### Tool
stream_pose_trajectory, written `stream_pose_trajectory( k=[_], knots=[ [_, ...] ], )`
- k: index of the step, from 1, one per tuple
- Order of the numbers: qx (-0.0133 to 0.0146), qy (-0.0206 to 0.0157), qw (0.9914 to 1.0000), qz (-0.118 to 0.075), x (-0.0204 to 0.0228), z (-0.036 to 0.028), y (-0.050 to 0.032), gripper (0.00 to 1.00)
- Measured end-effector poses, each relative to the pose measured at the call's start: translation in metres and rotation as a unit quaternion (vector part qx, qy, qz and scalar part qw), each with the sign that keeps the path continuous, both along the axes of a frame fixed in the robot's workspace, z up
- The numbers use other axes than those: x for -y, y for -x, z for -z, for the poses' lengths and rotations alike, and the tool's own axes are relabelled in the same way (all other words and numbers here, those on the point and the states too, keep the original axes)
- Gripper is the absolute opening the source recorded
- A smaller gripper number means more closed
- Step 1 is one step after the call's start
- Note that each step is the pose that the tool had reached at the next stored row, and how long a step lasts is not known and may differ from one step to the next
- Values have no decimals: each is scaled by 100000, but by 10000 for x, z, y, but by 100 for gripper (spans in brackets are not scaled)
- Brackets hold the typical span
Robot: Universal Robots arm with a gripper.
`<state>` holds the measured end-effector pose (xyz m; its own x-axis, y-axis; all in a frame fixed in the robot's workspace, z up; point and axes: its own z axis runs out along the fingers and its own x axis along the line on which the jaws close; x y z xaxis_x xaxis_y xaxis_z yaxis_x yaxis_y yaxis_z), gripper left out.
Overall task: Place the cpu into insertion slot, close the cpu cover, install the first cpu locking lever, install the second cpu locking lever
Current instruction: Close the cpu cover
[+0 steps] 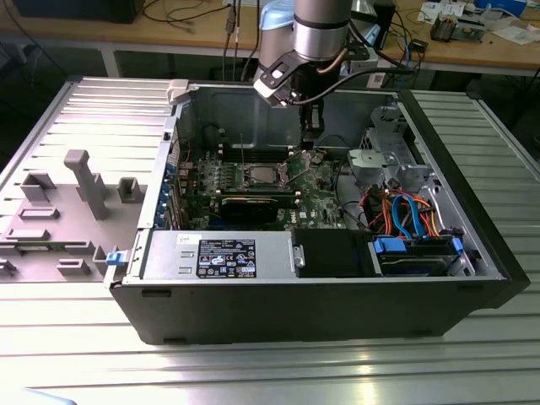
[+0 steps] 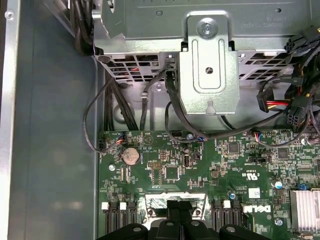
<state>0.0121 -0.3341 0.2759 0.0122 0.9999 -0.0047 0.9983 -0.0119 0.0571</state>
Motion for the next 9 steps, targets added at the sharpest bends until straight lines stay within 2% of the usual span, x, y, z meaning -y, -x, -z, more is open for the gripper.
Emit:
stream_pose_trajectory(
  k=[9],
  knots=[
    [1, 0, 100000, -1, 0, 0, -24, 11]
  ],
)
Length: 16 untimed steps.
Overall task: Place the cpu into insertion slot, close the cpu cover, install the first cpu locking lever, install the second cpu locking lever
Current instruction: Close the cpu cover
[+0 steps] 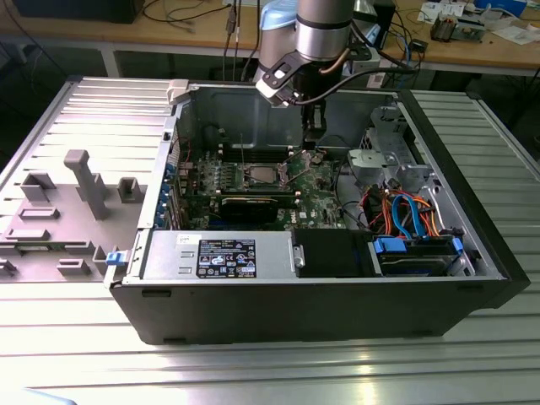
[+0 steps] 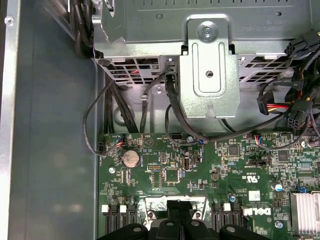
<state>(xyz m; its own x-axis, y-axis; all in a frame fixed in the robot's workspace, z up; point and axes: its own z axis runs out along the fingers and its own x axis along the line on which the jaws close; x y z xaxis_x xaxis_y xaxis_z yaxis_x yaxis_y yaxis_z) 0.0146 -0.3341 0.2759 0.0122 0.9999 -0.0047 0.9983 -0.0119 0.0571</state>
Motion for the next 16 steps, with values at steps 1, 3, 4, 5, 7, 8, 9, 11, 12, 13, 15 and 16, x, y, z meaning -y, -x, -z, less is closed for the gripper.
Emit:
stream_pose_trajectory(
  k=[1, 3, 4, 5, 7, 8, 9, 11, 12, 13, 15, 16],
  knots=[
    [1, -1, 100000, -2, 0, 0, -1, 11],
    [-1, 9, 100000, -6, 0, 0, -2, 11],
    [-1, 15, 100000, -10, 0, 0, -5, 11],
    [-2, 19, 100000, -10, 0, 0, -8, 11],
    [-2, 24, 100000, -3, 0, 0, -17, 11],
    [-2, 26, 100000, -4, 0, 0, -22, 11],
    [-1, 20, 100000, -1, 0, 1, -25, 11],
    [-1, 19, 100000, 0, 0, 2, -31, 11],
    [1, 14, 100000, -5, 0, 5, -35, 11],
    [9, -4, 100000, -3, -1, 9, -43, 11],
    [-8, 17, 100000, -6, 0, 26, -85, 11],
    [-22, 19, 100000, -1, 0, 34, -103, 11]
  ],
)
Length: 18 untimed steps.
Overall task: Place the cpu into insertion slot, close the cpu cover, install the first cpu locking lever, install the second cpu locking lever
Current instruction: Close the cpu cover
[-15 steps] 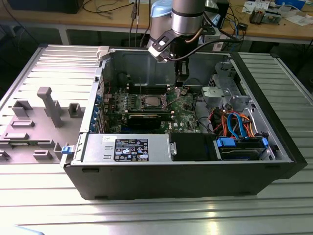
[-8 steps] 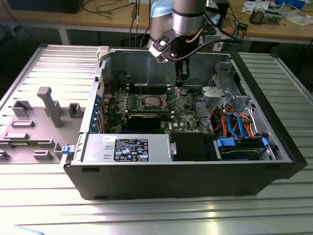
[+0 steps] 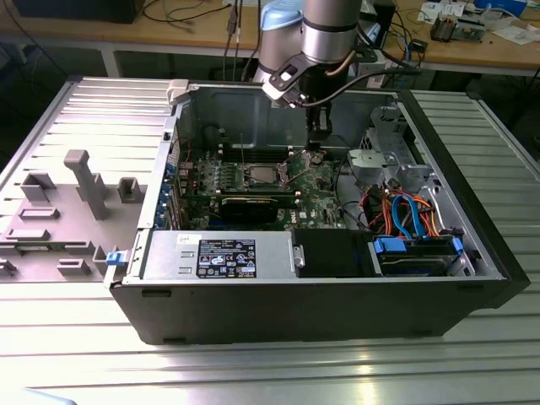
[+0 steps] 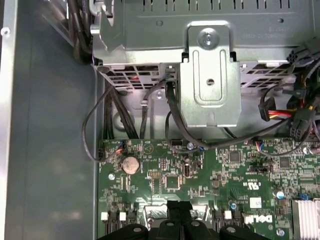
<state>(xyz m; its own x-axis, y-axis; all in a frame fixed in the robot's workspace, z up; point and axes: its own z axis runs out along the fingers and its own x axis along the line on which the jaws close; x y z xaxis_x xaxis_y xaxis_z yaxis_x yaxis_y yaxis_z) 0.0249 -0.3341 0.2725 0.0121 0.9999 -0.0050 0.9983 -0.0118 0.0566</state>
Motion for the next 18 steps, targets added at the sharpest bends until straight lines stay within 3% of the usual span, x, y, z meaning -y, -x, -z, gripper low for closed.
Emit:
stream_pose_trajectory(
  k=[4, 7, 11, 15, 18],
  knots=[
    [-407, 3, 99999, 0, 0, 56, -94, 11],
    [-1115, 2, 99994, -6, 0, 94, -153, 11],
    [-1546, 15, 99984, -910, 0, 122, -174, 11],
    [-2396, 8, 99961, -1440, -5, 159, -239, 11],
    [-2564, 12, 99956, -1524, -5, 199, -246, 11]
  ],
)
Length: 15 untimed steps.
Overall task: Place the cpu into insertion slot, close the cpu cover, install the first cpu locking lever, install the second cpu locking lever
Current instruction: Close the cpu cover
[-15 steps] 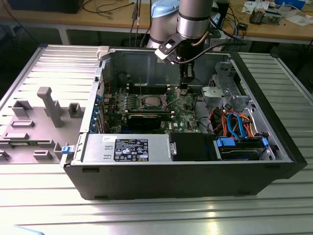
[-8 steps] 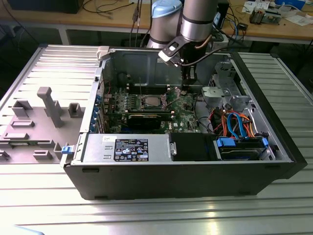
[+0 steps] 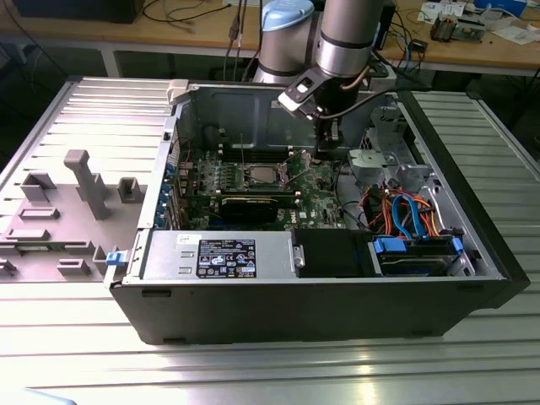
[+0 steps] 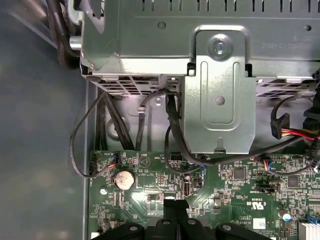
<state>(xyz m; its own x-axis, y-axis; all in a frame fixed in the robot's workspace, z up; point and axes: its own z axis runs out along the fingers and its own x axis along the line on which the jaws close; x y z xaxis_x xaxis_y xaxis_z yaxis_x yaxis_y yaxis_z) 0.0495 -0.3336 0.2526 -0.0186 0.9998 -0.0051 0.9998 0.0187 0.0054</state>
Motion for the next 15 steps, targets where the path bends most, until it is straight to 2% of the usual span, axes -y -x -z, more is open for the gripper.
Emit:
stream_pose_trajectory(
  k=[2, 7, 15],
  knots=[
    [-60, -3, 100000, -128, 0, 41, -1, 11],
    [-64, -1, 100000, -167, 0, 43, 44, 11],
    [-60, -2, 100000, -161, 0, 43, 51, 11]
  ],
)
